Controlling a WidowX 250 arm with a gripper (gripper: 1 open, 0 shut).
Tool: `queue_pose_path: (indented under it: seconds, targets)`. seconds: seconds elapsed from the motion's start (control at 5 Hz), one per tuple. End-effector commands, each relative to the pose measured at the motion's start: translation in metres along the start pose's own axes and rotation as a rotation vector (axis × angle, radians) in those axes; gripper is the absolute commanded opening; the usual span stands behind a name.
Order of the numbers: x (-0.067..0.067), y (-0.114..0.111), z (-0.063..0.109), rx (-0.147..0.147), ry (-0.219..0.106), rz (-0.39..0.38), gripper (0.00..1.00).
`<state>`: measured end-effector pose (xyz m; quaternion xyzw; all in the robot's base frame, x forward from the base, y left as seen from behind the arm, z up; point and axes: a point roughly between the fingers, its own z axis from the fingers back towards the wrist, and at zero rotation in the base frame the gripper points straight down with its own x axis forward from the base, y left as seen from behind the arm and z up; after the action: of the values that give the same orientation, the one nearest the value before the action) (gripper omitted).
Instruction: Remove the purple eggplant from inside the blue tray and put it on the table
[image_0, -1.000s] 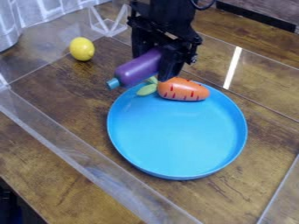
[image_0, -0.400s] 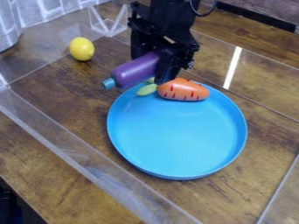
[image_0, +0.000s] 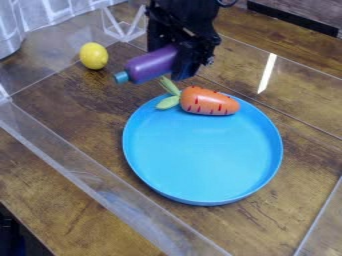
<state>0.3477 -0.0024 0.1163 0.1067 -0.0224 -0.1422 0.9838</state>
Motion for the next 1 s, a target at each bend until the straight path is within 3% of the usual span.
queue_pose_path:
  seconds: [0.0, 0.8]
  targets:
    - [0.009, 0.02, 0.01, 0.033, -0.049, 0.015, 0.0]
    - [0.018, 0.049, -0.005, 0.097, -0.032, -0.035, 0.0]
